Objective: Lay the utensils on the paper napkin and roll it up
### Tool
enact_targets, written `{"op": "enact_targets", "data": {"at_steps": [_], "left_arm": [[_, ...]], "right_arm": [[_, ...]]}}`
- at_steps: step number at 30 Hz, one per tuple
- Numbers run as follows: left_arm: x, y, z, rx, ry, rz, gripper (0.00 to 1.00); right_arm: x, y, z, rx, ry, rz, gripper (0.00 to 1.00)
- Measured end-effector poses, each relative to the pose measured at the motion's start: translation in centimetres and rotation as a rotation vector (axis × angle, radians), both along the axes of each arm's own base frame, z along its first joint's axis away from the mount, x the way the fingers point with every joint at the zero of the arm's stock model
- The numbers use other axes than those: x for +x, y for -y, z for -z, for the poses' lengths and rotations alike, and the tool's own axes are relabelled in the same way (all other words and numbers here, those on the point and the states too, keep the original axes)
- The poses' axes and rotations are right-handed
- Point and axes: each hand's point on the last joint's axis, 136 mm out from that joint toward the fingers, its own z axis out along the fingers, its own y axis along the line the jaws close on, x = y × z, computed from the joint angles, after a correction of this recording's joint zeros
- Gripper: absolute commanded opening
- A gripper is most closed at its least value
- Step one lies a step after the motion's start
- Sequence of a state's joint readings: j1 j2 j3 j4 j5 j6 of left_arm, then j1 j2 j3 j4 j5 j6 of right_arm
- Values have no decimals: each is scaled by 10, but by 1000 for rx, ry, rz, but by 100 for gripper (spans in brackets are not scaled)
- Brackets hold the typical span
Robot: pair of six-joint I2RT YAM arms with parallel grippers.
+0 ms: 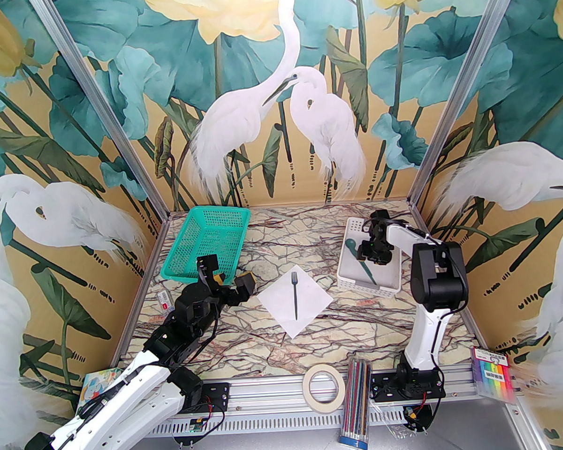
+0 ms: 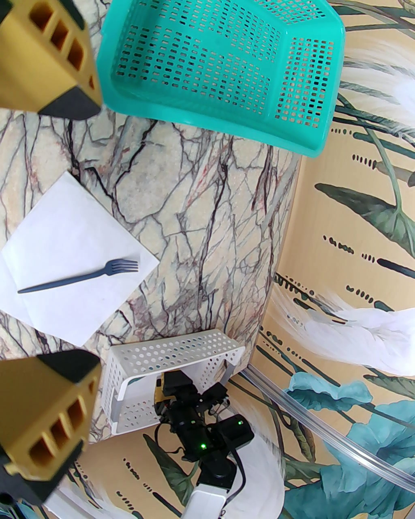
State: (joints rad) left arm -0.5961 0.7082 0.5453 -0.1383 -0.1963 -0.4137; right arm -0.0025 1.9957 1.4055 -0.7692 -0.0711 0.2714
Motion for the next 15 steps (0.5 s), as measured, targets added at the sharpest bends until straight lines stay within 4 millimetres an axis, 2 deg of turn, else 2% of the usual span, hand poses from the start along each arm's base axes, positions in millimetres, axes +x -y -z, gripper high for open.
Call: {"op": "enact_targets", "data": {"at_steps": [15], "left_arm": [[0,0,0,0,0,0,99]], "right_arm": [[0,0,2,-7,-21,-32,53]]}}
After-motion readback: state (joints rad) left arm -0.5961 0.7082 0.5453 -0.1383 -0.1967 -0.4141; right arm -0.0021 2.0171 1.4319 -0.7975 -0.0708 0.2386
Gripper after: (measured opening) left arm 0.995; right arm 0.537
